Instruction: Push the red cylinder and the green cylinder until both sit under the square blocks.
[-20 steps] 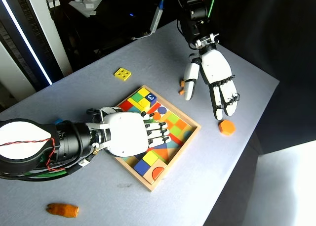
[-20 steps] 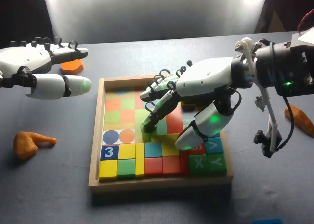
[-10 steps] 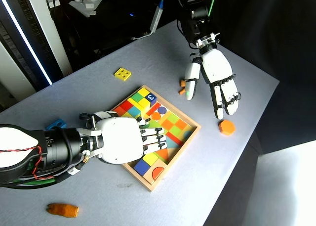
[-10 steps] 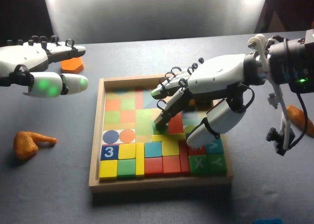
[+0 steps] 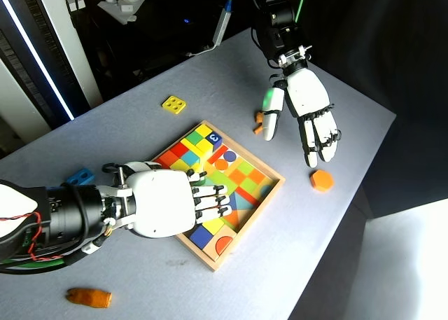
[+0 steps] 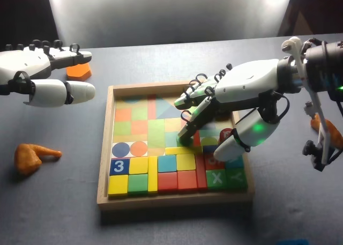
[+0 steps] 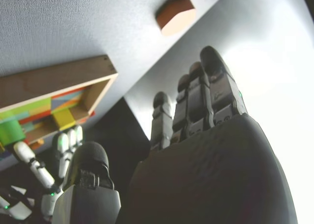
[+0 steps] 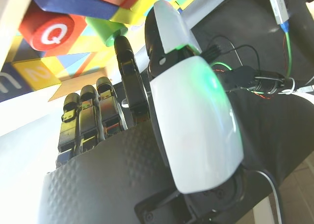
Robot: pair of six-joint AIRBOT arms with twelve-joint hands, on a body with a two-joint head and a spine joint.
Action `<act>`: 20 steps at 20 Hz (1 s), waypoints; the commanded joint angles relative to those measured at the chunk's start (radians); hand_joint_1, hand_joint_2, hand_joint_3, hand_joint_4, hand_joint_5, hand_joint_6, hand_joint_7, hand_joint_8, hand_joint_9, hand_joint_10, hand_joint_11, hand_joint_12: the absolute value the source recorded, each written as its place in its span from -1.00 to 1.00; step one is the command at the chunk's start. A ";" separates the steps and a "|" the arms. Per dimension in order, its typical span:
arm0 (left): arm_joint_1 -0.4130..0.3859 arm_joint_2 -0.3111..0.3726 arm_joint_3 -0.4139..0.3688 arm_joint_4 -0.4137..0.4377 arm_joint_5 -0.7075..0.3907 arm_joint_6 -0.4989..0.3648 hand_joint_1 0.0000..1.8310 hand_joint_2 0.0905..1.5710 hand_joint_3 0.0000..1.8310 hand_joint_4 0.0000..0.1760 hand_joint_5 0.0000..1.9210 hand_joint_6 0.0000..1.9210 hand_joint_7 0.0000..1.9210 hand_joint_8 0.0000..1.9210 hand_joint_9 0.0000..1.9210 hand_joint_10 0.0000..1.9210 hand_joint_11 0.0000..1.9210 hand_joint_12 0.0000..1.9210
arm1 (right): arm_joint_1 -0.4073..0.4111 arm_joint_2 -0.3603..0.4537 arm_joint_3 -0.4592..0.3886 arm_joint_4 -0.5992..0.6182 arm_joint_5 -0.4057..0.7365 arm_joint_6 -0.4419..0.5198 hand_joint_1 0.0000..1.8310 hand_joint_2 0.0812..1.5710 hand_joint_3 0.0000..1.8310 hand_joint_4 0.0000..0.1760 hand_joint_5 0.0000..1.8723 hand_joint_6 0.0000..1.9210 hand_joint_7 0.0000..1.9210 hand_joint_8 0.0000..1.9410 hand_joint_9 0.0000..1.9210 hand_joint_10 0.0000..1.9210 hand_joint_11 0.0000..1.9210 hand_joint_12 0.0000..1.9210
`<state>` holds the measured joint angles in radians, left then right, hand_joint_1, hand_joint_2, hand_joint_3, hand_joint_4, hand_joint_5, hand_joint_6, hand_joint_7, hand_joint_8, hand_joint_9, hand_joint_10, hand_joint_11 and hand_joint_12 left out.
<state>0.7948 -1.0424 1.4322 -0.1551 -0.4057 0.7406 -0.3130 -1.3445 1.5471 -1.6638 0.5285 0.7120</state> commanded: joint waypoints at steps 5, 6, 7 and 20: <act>-0.002 0.009 -0.001 -0.014 -0.112 0.006 -1.00 0.45 -1.00 1.00 -0.90 -1.00 -0.96 -1.00 -0.96 -1.00 -1.00 -0.68 | -0.001 0.027 -0.018 0.019 0.010 0.012 -0.45 0.38 -1.00 0.57 -0.37 -1.00 -0.98 -1.00 -1.00 -1.00 -1.00 -0.82; -0.001 0.009 -0.001 -0.015 -0.112 0.007 -1.00 0.45 -1.00 1.00 -0.90 -1.00 -0.97 -1.00 -0.96 -1.00 -1.00 -0.70 | -0.001 0.030 -0.020 0.017 0.010 0.014 -0.46 0.38 -1.00 0.61 -0.37 -1.00 -0.97 -1.00 -1.00 -1.00 -1.00 -0.77; -0.001 0.009 -0.001 -0.016 -0.112 0.007 -1.00 0.44 -1.00 1.00 -0.91 -1.00 -0.98 -1.00 -0.96 -1.00 -1.00 -0.67 | -0.001 0.033 -0.021 0.015 0.011 0.016 -0.47 0.38 -1.00 0.60 -0.36 -1.00 -0.97 -1.00 -1.00 -1.00 -1.00 -0.72; 0.010 0.009 -0.003 -0.028 -0.115 0.007 -1.00 0.51 -0.99 1.00 -0.91 -1.00 -0.96 -1.00 -0.95 -1.00 -1.00 -0.64 | -0.002 0.079 -0.051 -0.012 0.017 0.043 -0.41 0.36 -1.00 0.50 -0.33 -1.00 -0.95 -1.00 -1.00 -1.00 -1.00 -0.58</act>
<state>0.8097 -1.0420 1.4300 -0.1696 -0.4088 0.7475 -0.3130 -1.2728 1.4990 -1.7042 0.5335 0.7494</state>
